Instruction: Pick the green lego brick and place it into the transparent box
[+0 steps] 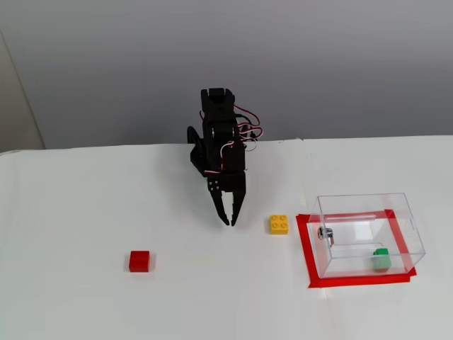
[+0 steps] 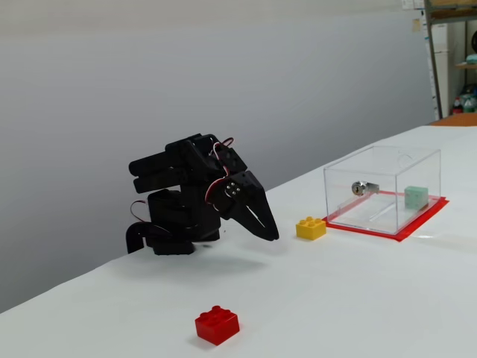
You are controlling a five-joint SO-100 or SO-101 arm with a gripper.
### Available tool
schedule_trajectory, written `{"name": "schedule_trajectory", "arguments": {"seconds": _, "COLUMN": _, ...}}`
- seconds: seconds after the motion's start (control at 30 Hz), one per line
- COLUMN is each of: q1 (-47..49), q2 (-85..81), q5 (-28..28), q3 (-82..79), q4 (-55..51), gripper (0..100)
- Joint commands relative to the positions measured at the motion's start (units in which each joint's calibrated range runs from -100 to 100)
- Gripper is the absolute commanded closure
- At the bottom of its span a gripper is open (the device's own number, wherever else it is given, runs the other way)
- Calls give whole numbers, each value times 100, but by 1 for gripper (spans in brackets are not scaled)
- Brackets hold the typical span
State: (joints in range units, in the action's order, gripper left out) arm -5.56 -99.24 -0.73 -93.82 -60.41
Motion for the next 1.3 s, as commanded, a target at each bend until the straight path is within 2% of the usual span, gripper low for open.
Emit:
{"name": "schedule_trajectory", "arguments": {"seconds": 0.0, "q1": -17, "q2": -51, "q5": 42, "q3": -211, "q4": 36, "gripper": 98}}
{"name": "schedule_trajectory", "arguments": {"seconds": 0.27, "q1": -17, "q2": -59, "q5": 42, "q3": -211, "q4": -60, "gripper": 98}}
{"name": "schedule_trajectory", "arguments": {"seconds": 0.5, "q1": 212, "q2": -59, "q5": 42, "q3": 133, "q4": -1330, "gripper": 98}}
{"name": "schedule_trajectory", "arguments": {"seconds": 1.27, "q1": 204, "q2": -51, "q5": 37, "q3": 142, "q4": -1348, "gripper": 98}}
